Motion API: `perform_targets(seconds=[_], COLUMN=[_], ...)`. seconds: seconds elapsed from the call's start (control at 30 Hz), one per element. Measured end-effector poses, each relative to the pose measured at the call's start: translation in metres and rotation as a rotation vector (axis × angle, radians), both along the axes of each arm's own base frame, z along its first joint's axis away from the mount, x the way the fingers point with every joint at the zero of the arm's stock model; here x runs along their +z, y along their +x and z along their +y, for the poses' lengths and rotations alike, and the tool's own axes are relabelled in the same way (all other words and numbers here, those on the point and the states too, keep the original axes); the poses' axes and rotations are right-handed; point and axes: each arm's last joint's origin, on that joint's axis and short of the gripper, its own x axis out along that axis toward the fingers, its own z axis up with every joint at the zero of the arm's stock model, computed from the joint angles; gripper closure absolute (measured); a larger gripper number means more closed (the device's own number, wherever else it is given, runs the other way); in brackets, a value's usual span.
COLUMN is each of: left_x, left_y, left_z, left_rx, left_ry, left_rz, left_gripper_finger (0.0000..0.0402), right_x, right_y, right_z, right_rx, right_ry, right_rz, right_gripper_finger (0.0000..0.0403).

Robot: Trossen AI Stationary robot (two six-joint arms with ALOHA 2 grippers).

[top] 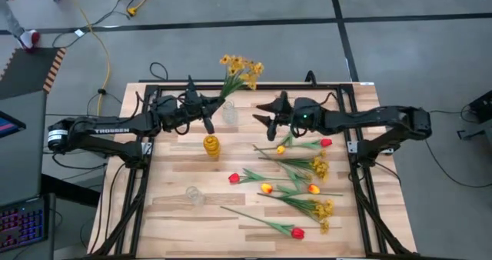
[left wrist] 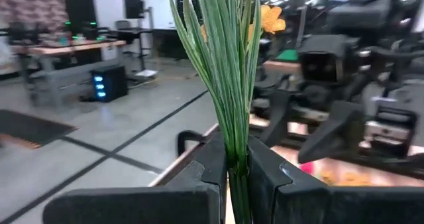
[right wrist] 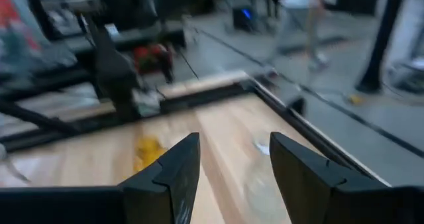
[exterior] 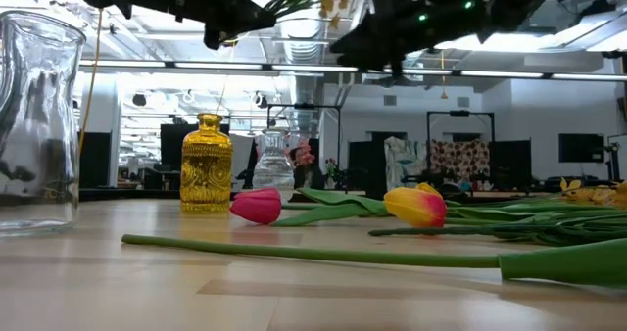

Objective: Sort flowers into vase by color
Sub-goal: Put the top yellow flowers into the top transparent vase

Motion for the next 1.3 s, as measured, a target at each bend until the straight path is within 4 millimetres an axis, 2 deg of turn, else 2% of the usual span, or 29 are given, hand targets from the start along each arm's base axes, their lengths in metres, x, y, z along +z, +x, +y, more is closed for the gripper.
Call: perform_targets(seconds=[0.2,0.47,0.67,0.83,1.3], left_x=[0.0,0.001,0.002,0.002,0.0], left_y=[0.002,0.003,0.005,0.006,0.007], left_z=[-0.005,-0.012,-0.019,-0.025,-0.032], left_rx=[-0.074,-0.103,-0.128,-0.156,-0.184], left_ry=[-0.008,0.023,0.027,0.043,0.064], left_rz=[-0.008,-0.008,-0.017,-0.01,0.021], left_gripper_finger=[0.0384,0.0384,0.0384,0.0384,0.0384], right_x=[-0.009,-0.017,-0.016,-0.006,0.007], right_y=[0.022,0.036,0.054,0.066,0.065], right_z=[-0.003,-0.004,0.001,0.006,0.025], right_rx=[0.017,0.042,0.122,0.142,0.185], right_ry=[-0.044,-0.029,-0.04,-0.081,-0.104], right_rz=[-0.205,-0.408,-0.445,-0.47,-0.528], right_gripper_finger=[0.0195,0.0195,0.0195,0.0195,0.0195])
